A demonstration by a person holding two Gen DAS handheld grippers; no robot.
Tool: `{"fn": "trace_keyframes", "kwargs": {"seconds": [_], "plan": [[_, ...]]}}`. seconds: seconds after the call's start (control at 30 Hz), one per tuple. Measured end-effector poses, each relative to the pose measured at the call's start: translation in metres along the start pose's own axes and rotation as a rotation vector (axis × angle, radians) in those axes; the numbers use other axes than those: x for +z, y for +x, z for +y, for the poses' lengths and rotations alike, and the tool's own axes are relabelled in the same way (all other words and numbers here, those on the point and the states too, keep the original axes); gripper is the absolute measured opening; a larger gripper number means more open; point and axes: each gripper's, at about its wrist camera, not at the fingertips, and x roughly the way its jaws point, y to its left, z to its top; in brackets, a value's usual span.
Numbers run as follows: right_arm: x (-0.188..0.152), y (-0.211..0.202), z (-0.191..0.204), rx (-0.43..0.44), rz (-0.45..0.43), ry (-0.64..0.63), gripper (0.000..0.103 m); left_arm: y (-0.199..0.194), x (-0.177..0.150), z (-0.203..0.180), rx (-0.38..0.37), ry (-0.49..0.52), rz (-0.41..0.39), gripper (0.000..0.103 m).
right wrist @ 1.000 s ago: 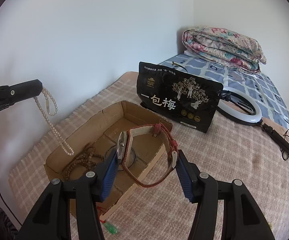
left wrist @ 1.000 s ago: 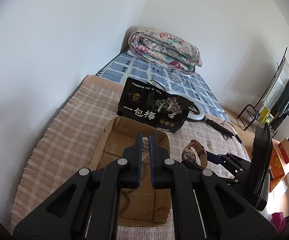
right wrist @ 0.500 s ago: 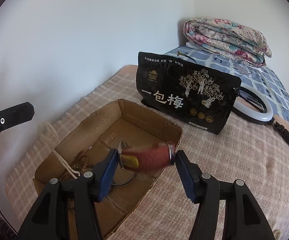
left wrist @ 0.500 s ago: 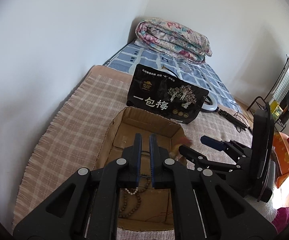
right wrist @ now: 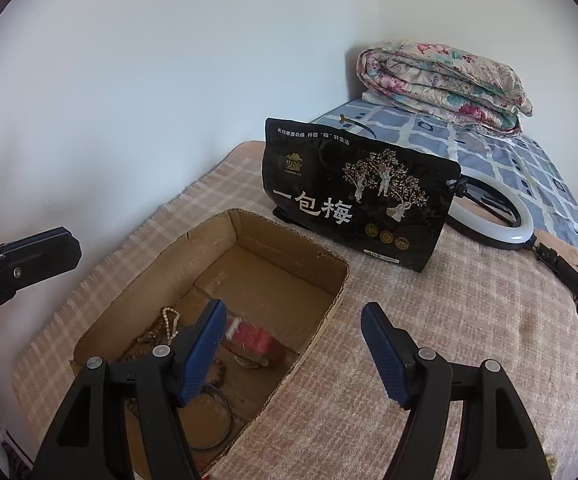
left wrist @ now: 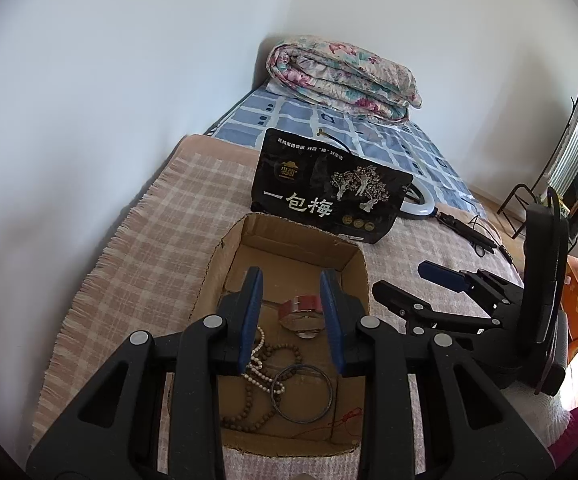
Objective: Organize jewelry
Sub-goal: 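Move the left tool toward the green jade pendant while the right tool moves toward the pearl earrings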
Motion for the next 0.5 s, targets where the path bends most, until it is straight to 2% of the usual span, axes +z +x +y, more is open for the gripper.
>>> {"fn": "trace_keyframes", "kwargs": {"seconds": [0.5], "plan": [[0.002, -0.033, 0.005, -0.018, -0.031, -0.008, 0.072, -0.026, 0.003, -0.009, -0.003, 0.019, -0.037, 0.029]]}}
